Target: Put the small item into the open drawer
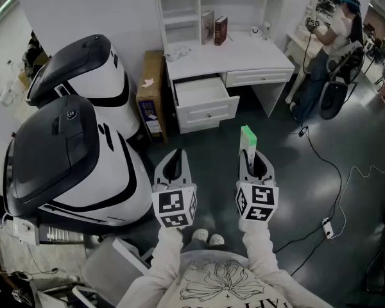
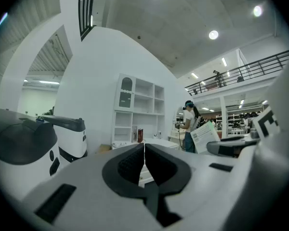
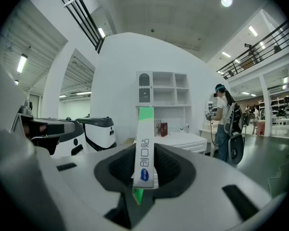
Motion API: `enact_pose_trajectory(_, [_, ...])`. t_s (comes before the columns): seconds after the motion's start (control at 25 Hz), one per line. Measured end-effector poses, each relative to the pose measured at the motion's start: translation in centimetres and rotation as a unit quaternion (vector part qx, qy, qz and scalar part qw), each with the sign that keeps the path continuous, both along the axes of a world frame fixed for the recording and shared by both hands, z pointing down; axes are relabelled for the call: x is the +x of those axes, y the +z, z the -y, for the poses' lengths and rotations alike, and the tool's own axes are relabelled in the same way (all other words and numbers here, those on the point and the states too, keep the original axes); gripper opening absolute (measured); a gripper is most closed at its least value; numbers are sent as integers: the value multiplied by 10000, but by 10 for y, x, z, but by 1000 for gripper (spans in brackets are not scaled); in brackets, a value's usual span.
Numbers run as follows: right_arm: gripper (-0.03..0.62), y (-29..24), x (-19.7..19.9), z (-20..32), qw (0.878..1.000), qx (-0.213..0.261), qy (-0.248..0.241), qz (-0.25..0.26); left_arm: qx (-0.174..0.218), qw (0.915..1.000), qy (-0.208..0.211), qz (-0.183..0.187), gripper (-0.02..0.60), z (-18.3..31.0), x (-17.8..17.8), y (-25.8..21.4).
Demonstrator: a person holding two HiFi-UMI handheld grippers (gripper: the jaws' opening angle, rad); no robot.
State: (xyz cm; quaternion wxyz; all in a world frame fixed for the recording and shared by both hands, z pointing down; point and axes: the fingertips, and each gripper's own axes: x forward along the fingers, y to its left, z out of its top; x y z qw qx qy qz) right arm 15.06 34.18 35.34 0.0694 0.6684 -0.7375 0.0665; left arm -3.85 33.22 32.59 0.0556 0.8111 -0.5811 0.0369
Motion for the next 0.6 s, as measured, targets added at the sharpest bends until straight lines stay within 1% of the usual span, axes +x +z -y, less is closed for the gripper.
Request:
enact_pose_trajectory(0.2, [92,0,-2,5,10000,6,-29,-15,5,10000,20,1,8,5,0,0])
enact_pose_trajectory(0.6, [92,4,-15,23,10000,22,60,65,-8,10000,54,-27,8,24,-15,6])
